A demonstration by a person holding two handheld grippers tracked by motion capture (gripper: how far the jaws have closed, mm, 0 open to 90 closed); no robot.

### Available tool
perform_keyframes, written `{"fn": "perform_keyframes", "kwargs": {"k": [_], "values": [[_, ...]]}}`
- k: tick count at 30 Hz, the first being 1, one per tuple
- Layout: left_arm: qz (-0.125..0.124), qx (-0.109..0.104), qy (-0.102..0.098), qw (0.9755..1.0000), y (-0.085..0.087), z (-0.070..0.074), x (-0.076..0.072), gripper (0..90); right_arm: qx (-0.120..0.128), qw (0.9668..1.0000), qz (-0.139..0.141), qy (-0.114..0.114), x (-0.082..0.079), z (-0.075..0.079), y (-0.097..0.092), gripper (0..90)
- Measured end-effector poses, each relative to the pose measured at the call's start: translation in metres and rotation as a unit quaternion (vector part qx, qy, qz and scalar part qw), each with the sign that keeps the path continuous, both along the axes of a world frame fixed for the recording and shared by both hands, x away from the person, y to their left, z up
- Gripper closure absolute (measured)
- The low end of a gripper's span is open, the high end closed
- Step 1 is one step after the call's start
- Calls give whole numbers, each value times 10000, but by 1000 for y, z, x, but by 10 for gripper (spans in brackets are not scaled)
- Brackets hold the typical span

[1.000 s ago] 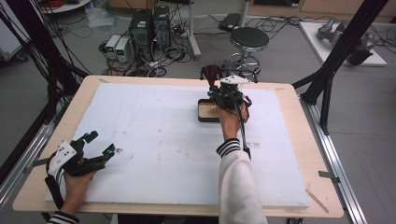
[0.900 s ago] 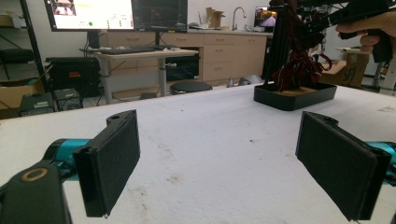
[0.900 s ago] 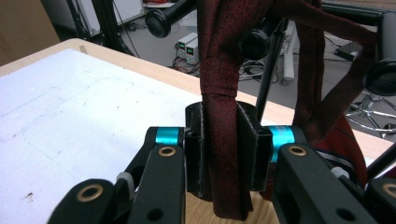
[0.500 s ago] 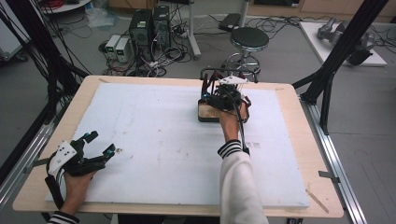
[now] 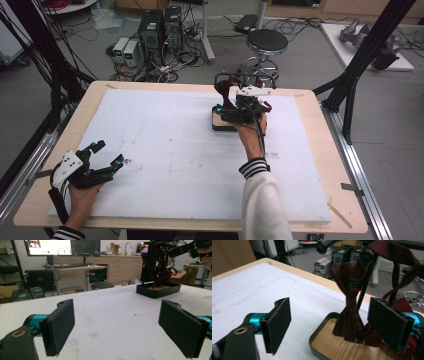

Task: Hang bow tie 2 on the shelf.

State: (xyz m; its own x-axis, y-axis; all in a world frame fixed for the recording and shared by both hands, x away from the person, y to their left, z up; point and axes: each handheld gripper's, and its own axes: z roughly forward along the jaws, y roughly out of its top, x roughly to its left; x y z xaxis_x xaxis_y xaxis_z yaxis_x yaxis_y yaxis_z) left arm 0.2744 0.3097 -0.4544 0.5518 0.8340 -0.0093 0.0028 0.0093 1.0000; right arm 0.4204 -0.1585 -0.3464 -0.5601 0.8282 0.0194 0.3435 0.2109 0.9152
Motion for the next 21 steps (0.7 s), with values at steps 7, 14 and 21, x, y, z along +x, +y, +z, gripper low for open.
{"fn": "perform_keyframes", "kwargs": {"k": [7, 14, 21], "values": [[4, 3, -9, 10000, 0, 0, 0, 142, 126, 9997, 183, -138, -34, 2, -18, 124], [-31, -12, -20, 10000, 0, 0, 0, 142, 309, 9982, 257, -454, -80, -8, -46, 115], [-31, 9, -49, 10000, 0, 0, -1, 141, 455, 9930, 106, -1082, -128, -32, -73, 115]]}}
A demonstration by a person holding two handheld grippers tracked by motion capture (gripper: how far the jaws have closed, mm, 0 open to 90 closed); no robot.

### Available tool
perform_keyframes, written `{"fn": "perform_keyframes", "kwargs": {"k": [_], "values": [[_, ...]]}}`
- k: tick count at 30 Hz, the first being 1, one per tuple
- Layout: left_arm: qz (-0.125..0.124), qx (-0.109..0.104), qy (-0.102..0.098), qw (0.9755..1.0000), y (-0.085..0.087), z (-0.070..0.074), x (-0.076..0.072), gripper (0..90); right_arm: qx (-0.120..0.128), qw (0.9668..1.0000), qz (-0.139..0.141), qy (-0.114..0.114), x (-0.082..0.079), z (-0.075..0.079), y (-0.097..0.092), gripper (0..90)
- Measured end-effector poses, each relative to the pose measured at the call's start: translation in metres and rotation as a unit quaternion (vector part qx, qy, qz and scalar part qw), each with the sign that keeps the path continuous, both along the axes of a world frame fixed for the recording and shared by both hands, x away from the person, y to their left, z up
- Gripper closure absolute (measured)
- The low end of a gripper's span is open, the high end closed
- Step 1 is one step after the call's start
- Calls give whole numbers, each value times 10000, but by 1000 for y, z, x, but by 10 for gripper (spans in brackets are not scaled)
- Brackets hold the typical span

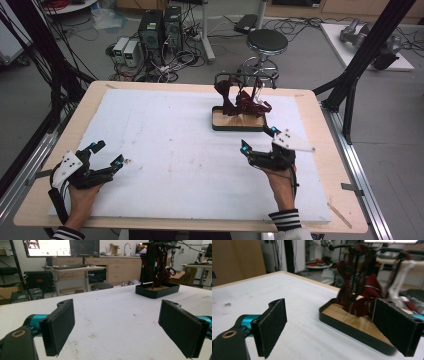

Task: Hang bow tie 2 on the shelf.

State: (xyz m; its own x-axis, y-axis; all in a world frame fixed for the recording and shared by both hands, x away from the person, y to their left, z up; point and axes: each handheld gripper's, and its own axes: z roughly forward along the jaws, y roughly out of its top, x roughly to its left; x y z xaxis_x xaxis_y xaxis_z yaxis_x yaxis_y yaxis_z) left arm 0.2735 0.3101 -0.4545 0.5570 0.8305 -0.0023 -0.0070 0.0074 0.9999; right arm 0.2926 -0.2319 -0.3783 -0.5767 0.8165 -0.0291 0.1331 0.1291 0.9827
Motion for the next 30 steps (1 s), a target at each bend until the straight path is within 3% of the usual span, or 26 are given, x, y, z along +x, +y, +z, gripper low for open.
{"fn": "perform_keyframes", "kwargs": {"k": [3, 6, 14, 17, 19, 26, 30], "values": [[-9, -15, -21, 10000, 0, 0, 0, 141, 254, 9995, -92, -175, -12, -17, -10, 115], [-11, -23, -25, 10000, 0, 0, 0, 141, 281, 9989, -184, -338, -21, -29, -18, 115], [18, -7, -47, 10000, 0, 0, -3, 141, 510, 9970, -325, -485, -38, -54, -32, 115], [17, 0, -59, 10000, -1, 0, -4, 141, 338, 9972, -338, -579, -40, -59, -35, 115], [16, 13, -61, 10000, -1, 0, -4, 141, 468, 9966, -325, -595, -42, -62, -37, 115], [17, 8, -51, 10000, -1, 0, -4, 141, 411, 9972, -341, -528, -43, -75, -37, 115], [31, -5, -38, 10000, -1, 0, -3, 141, 344, 9970, -334, -608, -44, -75, -36, 115]]}}
